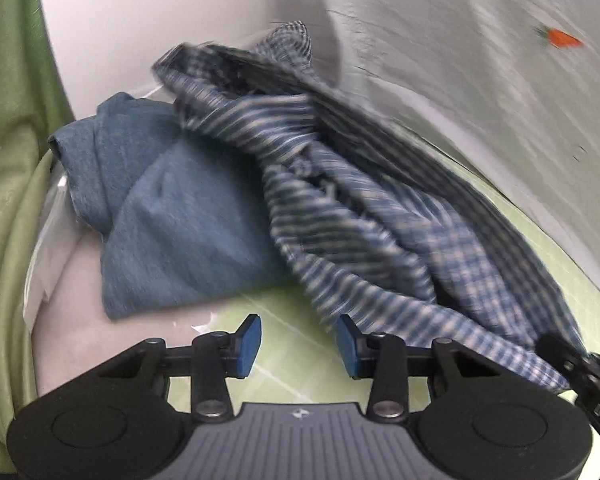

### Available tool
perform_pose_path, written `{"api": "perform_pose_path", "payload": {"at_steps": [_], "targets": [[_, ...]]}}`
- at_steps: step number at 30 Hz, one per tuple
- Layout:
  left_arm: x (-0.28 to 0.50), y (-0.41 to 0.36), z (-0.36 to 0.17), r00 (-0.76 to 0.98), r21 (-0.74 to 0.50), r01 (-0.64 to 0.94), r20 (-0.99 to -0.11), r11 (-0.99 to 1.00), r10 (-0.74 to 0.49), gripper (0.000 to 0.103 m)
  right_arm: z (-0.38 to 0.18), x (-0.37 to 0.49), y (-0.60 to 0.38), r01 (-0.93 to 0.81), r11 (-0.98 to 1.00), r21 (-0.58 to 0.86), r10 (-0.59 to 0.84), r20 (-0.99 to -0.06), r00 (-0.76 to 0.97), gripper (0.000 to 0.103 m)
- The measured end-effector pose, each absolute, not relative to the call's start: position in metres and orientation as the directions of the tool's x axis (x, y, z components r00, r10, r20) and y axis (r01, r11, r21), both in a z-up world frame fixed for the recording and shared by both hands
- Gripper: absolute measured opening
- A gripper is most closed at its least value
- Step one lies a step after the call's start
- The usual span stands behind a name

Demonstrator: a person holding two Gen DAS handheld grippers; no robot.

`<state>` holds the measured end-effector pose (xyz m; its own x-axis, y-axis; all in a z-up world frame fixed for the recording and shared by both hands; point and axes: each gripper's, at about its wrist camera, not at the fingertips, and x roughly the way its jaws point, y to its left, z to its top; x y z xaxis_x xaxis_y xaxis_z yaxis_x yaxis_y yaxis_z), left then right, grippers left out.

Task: Fold clothes
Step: 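Grasp the checked shirt with the right gripper and pull it off the jeans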

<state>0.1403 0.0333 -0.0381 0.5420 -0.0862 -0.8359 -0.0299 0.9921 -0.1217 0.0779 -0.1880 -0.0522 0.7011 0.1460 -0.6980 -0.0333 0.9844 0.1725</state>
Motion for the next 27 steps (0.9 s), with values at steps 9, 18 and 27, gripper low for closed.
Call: {"api": "perform_pose_path", "payload": {"at_steps": [9,18,27], "targets": [[0.045,-0.063,-0.031,0.506,-0.126,0.078,-0.850,0.989,-0.148,0.044,-0.067,-0.090,-0.311,0.284,0.958,0.034,-0.155,-0.771,0.617,0.003],[-0.027,-0.152,-0.036,0.456,-0.145,0.111,-0.872,0.983,-0.180,0.054,-0.059,-0.190,-0.405,0.413,0.910,0.042,-0.231,-0.775,0.587,0.010],[-0.031,-0.171,-0.029,0.483,-0.088,0.120,-0.865,0.989,-0.135,0.074,-0.041,-0.165,-0.393,0.256,0.963,0.086,-0.120,-0.714,0.690,0.061]]}}
